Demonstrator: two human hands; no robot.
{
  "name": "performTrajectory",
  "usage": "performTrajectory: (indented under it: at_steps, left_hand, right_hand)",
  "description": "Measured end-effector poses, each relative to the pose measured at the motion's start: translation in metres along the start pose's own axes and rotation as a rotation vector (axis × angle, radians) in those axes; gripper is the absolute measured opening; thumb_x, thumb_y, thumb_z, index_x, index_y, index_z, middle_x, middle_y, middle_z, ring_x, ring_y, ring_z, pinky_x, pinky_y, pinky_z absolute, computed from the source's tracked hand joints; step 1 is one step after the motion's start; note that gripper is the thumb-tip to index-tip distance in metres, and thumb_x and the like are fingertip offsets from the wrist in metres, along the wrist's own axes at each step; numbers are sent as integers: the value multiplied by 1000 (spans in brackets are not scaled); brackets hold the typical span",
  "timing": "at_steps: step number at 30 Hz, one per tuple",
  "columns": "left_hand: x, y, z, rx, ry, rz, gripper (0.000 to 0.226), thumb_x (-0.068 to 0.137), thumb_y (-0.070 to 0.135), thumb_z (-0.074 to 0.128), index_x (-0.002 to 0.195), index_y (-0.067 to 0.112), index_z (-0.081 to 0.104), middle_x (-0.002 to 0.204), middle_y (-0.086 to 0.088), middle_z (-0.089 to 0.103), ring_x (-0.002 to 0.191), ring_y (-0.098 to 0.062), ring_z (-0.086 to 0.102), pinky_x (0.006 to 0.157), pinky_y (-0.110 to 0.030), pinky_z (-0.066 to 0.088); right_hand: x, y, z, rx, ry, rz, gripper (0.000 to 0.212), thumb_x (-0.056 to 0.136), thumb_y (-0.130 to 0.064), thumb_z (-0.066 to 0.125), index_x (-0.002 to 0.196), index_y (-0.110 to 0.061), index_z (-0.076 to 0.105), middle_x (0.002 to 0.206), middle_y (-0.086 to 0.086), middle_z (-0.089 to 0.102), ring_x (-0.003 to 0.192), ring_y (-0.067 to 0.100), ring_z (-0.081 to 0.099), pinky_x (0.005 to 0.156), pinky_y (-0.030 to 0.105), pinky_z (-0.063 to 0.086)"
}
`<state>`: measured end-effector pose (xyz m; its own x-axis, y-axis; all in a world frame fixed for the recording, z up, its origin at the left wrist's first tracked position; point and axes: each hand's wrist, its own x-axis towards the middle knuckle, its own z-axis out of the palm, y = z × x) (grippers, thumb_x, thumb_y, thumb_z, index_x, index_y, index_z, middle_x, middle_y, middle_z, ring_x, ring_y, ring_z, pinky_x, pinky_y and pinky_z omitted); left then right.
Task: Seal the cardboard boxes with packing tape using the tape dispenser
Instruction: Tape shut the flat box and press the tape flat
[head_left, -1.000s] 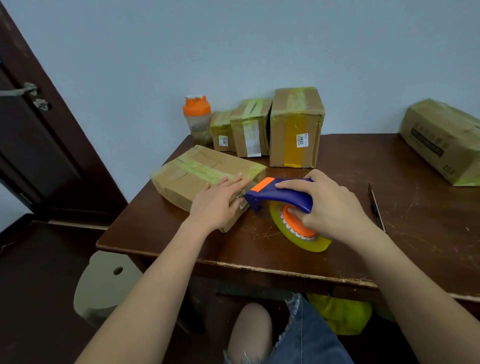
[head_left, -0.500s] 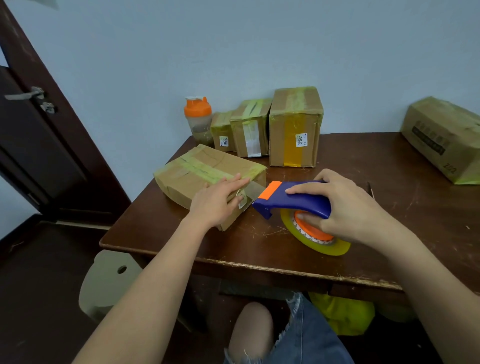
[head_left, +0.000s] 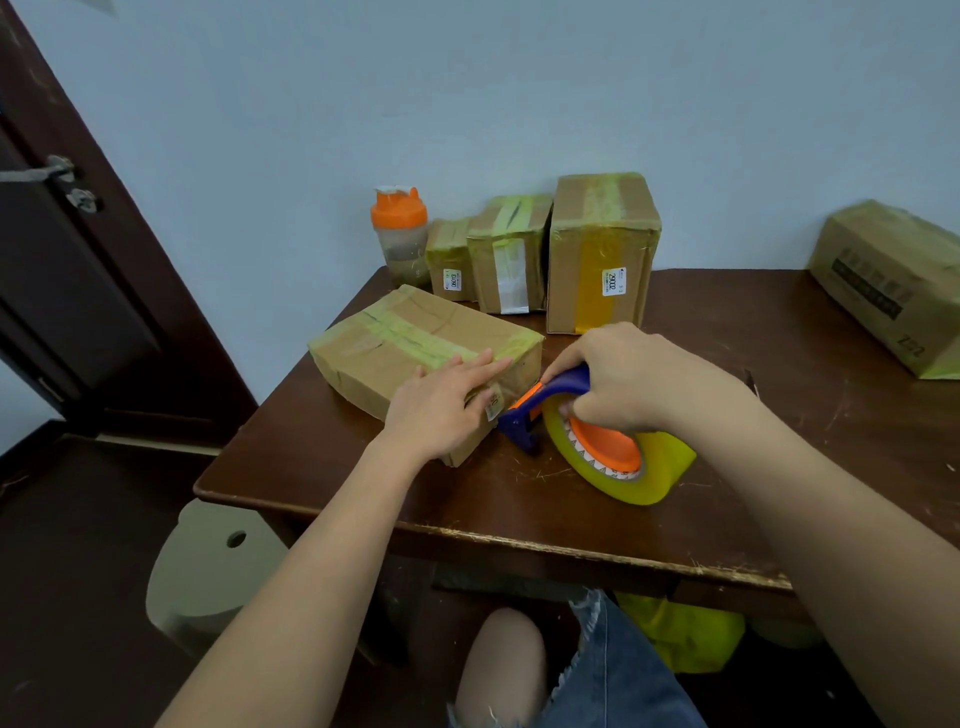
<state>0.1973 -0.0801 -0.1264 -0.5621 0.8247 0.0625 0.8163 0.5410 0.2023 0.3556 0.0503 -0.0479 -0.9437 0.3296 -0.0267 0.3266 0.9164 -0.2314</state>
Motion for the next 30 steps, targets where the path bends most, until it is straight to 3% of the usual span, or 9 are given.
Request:
performTrajectory:
  at_steps: [8,12,16,21,25,30]
  left_hand:
    - [1,-2,-1,-37,-31,11,46,105,38,33,148,50,22,159,21,18,149,-14,15,120,-53,15]
    - [-1,-2,-3,-64,-22,18,45,105,37,33,148,50,24,158,23,19,149,-14,17,120,-52,16]
    - [-1,-2,-3,-55,0,9,48,104,35,36,147,52,23,158,24,19,148,-13,18,120,-51,17]
    - [-3,-2,-4,-26,-26,0,70,94,24,51,148,54,18,159,24,15,149,-12,16,120,-49,16]
    - [-3,0,-3,-4,-8,-1,64,98,34,52,148,53,18,159,24,14,148,-12,17,121,-50,16]
    - [-4,1,-2,-16,9,-9,61,98,37,52,148,53,19,158,24,16,148,-12,17,121,-51,16]
  right_hand:
    - [30,-29,-23,-79,-150,93,25,80,-25,63,102,-19,73,96,4,67,89,25,64,67,31,52]
    - [33,-38,-23,-179,-252,157,16,83,-25,58,92,-11,61,87,6,59,82,24,59,65,31,48]
    - [29,-21,-18,-185,-237,170,25,82,-25,61,105,-19,69,98,4,66,89,23,63,72,34,54]
    - [20,7,-16,-106,-198,176,33,81,-27,68,113,-33,68,107,-3,65,94,18,60,83,37,56]
    - [13,21,-8,-111,-154,166,36,82,-30,70,118,-37,65,114,-5,63,98,16,57,78,30,53]
    - [2,30,-3,-151,-191,126,44,85,-39,70,127,-39,58,121,-9,58,101,13,51,88,34,52]
